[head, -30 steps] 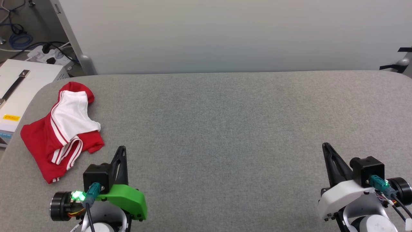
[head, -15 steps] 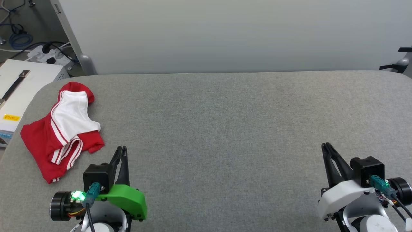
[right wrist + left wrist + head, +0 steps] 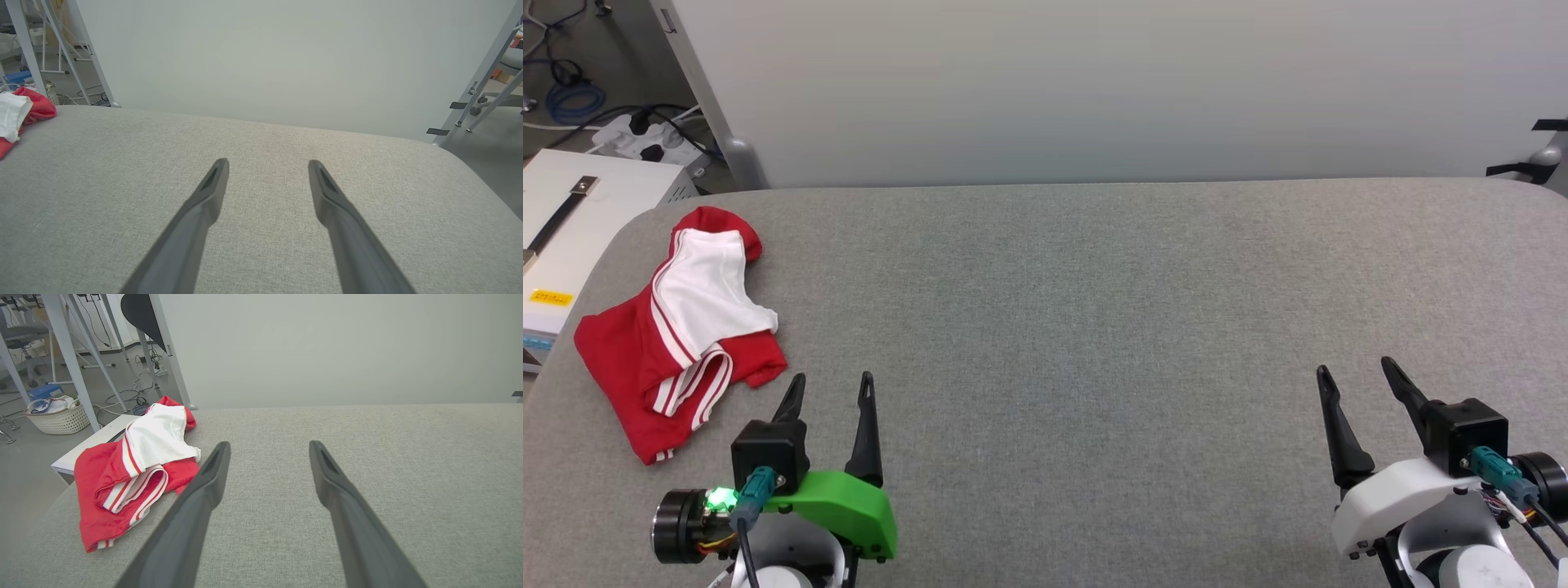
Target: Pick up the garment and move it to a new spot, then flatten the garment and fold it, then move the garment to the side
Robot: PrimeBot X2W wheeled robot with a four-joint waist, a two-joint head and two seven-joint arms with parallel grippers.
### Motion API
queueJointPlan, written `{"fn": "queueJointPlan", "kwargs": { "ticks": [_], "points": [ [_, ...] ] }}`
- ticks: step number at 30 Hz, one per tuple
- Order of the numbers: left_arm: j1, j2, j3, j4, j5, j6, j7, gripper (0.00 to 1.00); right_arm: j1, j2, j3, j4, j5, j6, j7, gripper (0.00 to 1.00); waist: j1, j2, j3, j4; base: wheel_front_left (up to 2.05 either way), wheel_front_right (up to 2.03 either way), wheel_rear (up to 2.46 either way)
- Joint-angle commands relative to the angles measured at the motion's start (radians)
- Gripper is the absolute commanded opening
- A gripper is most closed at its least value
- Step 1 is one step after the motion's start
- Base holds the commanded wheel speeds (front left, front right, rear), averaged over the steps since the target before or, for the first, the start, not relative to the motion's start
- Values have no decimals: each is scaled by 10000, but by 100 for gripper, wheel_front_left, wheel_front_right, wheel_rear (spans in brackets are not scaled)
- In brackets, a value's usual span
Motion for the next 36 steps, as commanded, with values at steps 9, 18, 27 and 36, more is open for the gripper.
{"fn": "queueJointPlan", "kwargs": {
  "ticks": [9,18,27,36],
  "points": [
    [11,-9,-7,99,-244,-44,-309,100,63,4,-80,-2,251,-1,-308,100,0,-1,3,0,0,0,0],
    [27,-12,20,55,-382,-70,-493,100,78,5,-95,-114,418,-2,-489,100,0,-1,6,10,0,0,0],
    [45,-15,35,-52,-547,-112,-682,100,112,6,-44,-307,599,-3,-674,100,0,-1,47,23,0,0,0],
    [55,-19,-64,256,-675,-200,-869,100,152,8,-58,-140,661,-3,-860,100,0,-1,79,36,0,0,0]
  ]
}}
